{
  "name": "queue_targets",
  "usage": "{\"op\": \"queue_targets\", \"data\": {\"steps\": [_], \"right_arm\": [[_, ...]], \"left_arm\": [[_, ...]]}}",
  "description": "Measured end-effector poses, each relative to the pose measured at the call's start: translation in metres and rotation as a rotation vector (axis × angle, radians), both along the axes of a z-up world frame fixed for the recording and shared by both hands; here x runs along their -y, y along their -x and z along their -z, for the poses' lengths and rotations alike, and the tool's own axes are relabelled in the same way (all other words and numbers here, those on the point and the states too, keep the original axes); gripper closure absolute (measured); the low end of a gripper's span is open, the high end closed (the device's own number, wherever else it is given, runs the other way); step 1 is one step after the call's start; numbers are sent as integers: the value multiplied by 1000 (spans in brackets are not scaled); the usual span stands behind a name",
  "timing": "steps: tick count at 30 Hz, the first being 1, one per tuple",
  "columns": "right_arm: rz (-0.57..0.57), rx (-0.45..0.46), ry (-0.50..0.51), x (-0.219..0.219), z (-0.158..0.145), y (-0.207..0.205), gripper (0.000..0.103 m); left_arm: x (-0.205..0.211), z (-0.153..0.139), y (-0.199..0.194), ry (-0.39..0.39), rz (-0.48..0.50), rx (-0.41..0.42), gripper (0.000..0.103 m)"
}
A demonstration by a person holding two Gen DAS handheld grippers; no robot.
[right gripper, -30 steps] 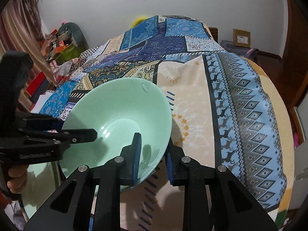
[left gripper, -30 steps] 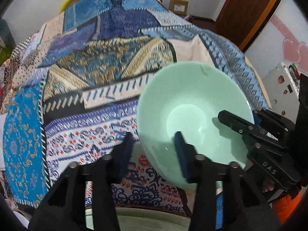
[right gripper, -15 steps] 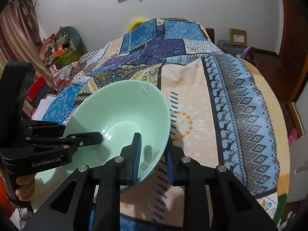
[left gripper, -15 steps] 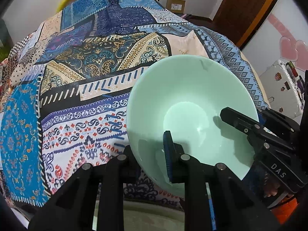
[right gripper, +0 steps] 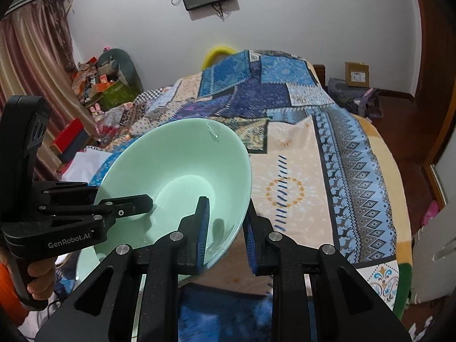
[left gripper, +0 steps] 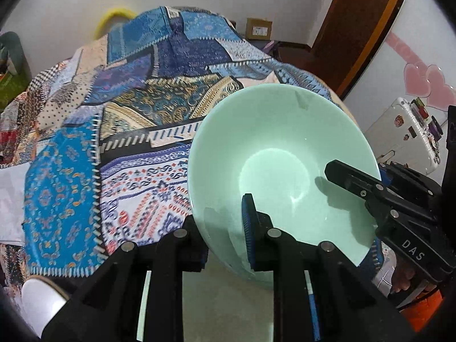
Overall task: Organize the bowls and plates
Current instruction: 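Lift the mint green bowl and carry it toward the stacked bowls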
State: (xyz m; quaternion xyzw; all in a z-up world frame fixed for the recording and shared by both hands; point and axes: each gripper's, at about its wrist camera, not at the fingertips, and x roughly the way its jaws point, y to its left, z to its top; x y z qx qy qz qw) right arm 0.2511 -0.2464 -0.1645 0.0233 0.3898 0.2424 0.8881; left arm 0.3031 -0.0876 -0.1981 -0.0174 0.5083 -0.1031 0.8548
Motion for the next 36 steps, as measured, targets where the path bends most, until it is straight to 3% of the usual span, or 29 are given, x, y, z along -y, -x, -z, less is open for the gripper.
{"op": "queue_targets", "data": {"steps": [17,36], "right_arm": [[-80,64,-21,-48,-29,50,82],[-217,71,-37,-126,-30,88,82]], "left_arm": [[-46,-59,80,2,-75,105,83],[-131,-71,155,-13,-199,133,83]]}}
